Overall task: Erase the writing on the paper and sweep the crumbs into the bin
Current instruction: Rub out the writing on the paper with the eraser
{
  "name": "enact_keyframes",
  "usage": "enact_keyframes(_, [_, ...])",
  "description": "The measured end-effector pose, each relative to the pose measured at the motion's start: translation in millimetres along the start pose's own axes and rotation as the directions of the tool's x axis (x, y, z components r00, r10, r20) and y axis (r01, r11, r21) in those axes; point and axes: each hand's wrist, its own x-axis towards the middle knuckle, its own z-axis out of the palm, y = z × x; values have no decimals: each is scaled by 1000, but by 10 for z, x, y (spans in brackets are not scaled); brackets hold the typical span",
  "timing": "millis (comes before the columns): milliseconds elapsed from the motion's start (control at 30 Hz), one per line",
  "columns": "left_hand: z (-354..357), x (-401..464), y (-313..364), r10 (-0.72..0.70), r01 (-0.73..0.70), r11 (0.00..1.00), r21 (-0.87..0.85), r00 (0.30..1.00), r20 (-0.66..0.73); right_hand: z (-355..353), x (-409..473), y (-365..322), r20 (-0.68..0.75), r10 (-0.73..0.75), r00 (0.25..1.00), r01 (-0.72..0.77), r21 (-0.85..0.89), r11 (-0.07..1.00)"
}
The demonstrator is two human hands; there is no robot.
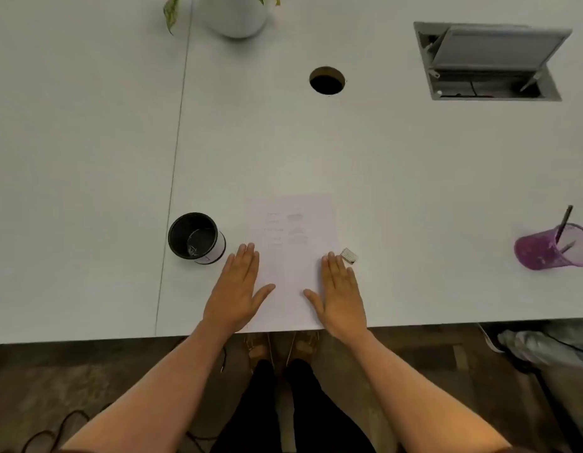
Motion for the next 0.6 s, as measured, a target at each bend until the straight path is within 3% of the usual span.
enact_keyframes(267, [241,133,-148,-78,76,997,32,993,93,187,-24,59,62,24,998,-15,-136,991])
enact_keyframes(600, [344,208,-139,-108,107,994,35,994,31,194,-29,96,35,-16,999,20,-111,994])
